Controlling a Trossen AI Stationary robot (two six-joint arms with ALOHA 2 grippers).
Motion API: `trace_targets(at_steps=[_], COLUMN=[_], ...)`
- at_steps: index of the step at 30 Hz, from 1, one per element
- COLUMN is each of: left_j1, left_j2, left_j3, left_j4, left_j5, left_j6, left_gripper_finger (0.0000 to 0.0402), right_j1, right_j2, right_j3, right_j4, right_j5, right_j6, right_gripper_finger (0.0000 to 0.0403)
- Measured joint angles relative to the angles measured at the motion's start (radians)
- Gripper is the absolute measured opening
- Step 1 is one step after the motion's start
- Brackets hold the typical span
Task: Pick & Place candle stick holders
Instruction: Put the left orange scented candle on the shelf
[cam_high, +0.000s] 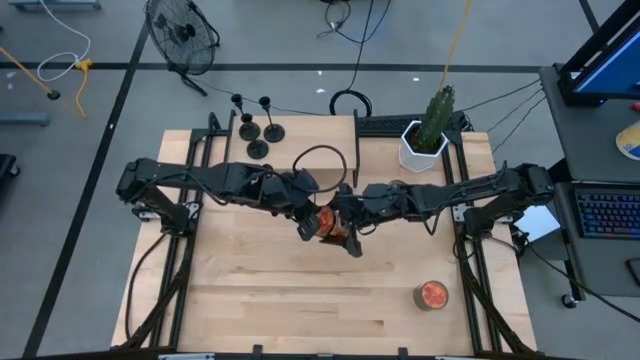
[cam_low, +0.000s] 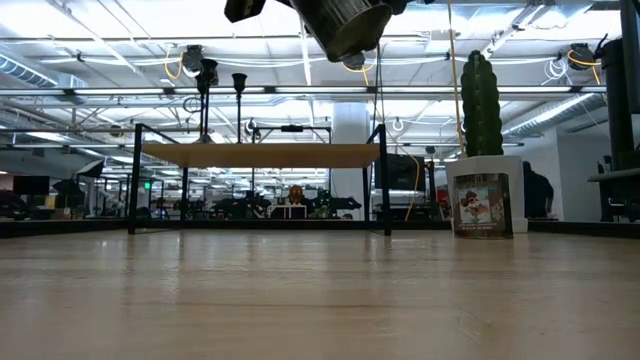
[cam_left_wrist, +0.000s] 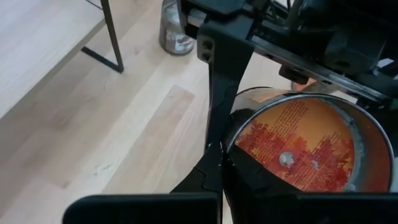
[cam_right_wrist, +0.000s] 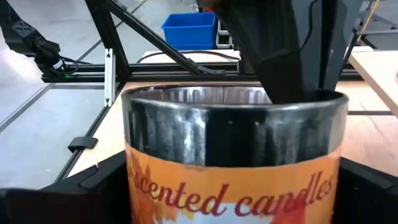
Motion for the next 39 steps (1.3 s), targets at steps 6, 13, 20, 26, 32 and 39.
trace_targets(at_steps=[6, 13, 20, 26, 32, 39], left_j1=[-0.001, -0.001, -0.001, 0.0, 0.001, 0.005], left_j2=[0.0, 0.0, 0.0, 0.0, 0.0, -0.01], left_j3=[0.0, 0.001, 0.001, 0.001, 0.0, -0.001], left_j4=[-0.021, -0.021, -0.017, -0.01, 0.031, 0.036], left_j5=[-0.008, -0.006, 0.003, 0.002, -0.006, -0.015], left_j6=[0.0, 0.007, 0.007, 0.008, 0.01, 0.003], left_gripper_finger=[0.0, 0.0, 0.0, 0.0007, 0.0043, 0.0103], right_j1=[0.0, 0.0, 0.0, 0.0, 0.001, 0.001], right_j2=[0.001, 0.002, 0.001, 0.0, 0.0, 0.0], right_j3=[0.0, 0.0, 0.0, 0.0, 0.0, 0.0], right_j4=[-0.001, 0.025, 0.025, 0.024, 0.025, 0.008], right_j5=[0.001, -0.001, -0.023, -0.026, -0.029, -0.026], right_j6=[0.02, 0.04, 0.056, 0.056, 0.058, 0.056], right_gripper_finger=[0.0364, 0.0363, 0.0349, 0.0349, 0.0349, 0.0349])
